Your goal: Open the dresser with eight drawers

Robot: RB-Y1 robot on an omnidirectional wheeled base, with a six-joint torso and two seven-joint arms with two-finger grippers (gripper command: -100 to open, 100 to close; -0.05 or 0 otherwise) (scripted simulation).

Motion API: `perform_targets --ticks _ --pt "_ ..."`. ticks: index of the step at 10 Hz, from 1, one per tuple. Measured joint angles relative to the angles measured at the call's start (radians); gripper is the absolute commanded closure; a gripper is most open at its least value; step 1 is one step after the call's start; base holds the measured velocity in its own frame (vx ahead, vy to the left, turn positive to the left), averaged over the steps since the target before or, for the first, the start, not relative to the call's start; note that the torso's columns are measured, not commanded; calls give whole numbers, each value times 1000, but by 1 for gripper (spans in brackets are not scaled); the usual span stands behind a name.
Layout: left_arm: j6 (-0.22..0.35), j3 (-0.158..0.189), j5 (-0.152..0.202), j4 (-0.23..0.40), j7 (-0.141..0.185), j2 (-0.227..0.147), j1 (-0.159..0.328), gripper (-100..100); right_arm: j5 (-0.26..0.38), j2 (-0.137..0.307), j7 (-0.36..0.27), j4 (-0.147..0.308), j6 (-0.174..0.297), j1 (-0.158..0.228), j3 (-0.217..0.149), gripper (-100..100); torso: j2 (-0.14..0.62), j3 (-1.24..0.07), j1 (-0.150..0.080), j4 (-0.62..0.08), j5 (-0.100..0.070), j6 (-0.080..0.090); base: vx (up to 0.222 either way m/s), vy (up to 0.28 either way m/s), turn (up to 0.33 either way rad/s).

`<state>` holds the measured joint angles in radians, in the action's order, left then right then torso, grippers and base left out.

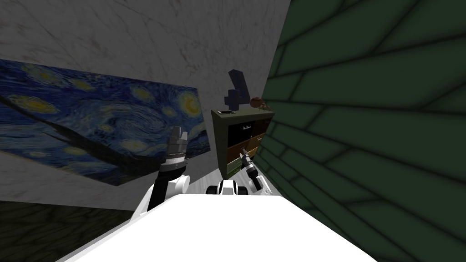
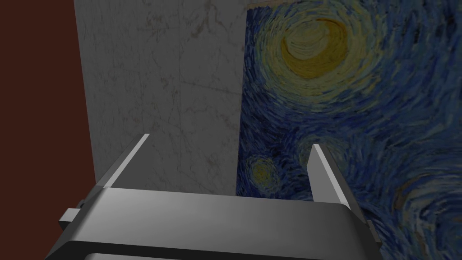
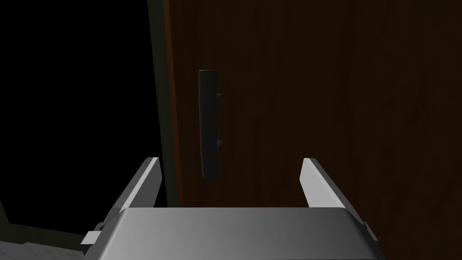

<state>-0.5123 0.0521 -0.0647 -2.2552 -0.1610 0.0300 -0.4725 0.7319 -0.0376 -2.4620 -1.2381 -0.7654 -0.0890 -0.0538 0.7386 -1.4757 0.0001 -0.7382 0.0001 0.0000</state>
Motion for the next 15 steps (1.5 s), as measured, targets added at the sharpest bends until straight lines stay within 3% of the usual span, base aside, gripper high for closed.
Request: perform_targets --ticks 3,4,6,14,15 --pt "0 0 0 0 0 0 0 0 7 5 19 -15 34 24 4 -100 -2 -1 2 1 1 0 34 33 14" --pt "0 0 0 0 0 0 0 0 7 5 23 -17 39 24 4 100 0 0 -1 0 0 0 -20 -17 -23" --pt "0 0 0 0 0 0 0 0 1 3 13 -17 16 23 0 100 -4 -1 -2 7 -3 -2 -59 -34 -19" --pt "0 0 0 0 0 0 0 0 9 38 65 -37 39 30 12 100 -2 -1 -1 4 -2 0 -143 -74 -18" --pt "0 0 0 0 0 0 0 0 10 42 69 -37 39 29 13 -100 -2 -1 -3 5 -2 0 -130 -63 20"
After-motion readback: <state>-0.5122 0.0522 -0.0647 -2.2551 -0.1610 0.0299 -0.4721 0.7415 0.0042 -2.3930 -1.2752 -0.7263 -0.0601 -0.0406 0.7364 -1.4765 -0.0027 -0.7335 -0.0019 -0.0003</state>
